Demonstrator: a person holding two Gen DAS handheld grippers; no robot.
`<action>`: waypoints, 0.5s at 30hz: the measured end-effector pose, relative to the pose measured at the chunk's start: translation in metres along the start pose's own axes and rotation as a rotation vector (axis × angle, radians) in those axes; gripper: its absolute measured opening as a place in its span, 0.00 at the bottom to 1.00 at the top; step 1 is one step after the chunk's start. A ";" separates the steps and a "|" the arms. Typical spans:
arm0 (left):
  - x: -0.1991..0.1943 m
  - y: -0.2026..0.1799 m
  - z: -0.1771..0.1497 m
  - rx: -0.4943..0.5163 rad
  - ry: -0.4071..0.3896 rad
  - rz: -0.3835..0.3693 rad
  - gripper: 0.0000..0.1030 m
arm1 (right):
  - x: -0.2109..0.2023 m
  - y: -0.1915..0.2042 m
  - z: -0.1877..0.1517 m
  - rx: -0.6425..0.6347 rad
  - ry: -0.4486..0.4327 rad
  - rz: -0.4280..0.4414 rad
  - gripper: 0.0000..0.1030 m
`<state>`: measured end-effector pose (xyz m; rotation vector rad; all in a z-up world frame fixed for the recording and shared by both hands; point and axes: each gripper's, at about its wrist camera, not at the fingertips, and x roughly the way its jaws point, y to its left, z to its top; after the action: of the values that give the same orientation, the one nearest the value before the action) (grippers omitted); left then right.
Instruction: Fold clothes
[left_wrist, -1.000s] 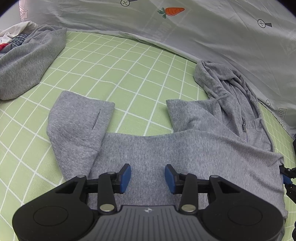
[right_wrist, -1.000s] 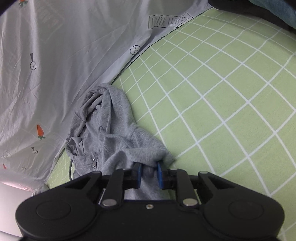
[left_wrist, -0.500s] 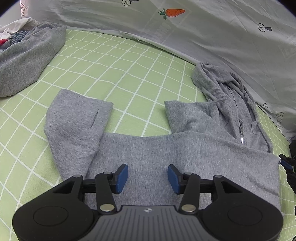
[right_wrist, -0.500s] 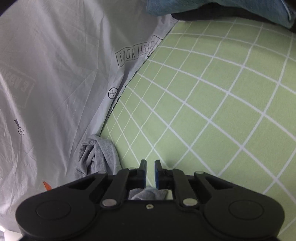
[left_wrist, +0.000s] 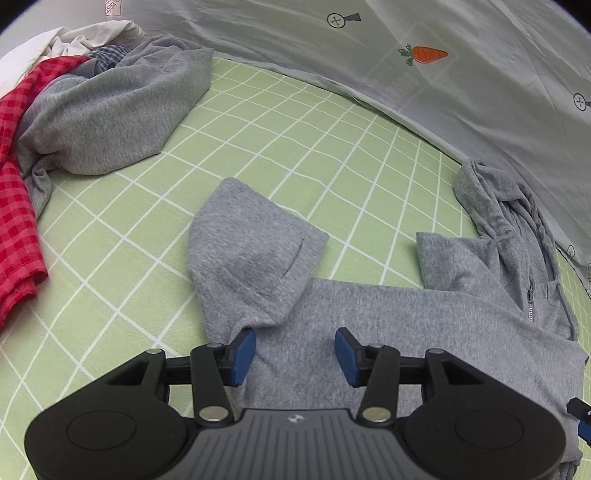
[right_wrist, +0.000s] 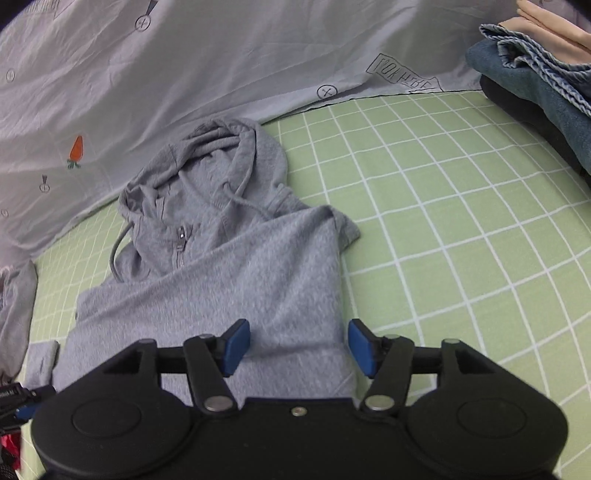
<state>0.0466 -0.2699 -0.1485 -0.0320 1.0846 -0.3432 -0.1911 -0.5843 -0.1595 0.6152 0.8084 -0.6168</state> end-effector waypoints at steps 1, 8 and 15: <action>-0.001 0.002 0.000 0.007 -0.003 0.003 0.48 | 0.000 0.006 -0.005 -0.027 0.003 -0.024 0.80; -0.012 0.001 0.001 0.101 -0.043 0.006 0.48 | -0.002 0.032 -0.022 -0.128 -0.001 -0.104 0.92; -0.029 -0.014 0.002 0.258 -0.140 -0.018 0.49 | 0.008 0.049 -0.038 -0.214 0.000 -0.169 1.00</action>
<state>0.0325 -0.2754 -0.1203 0.1624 0.8957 -0.4877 -0.1700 -0.5277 -0.1740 0.3543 0.9194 -0.6737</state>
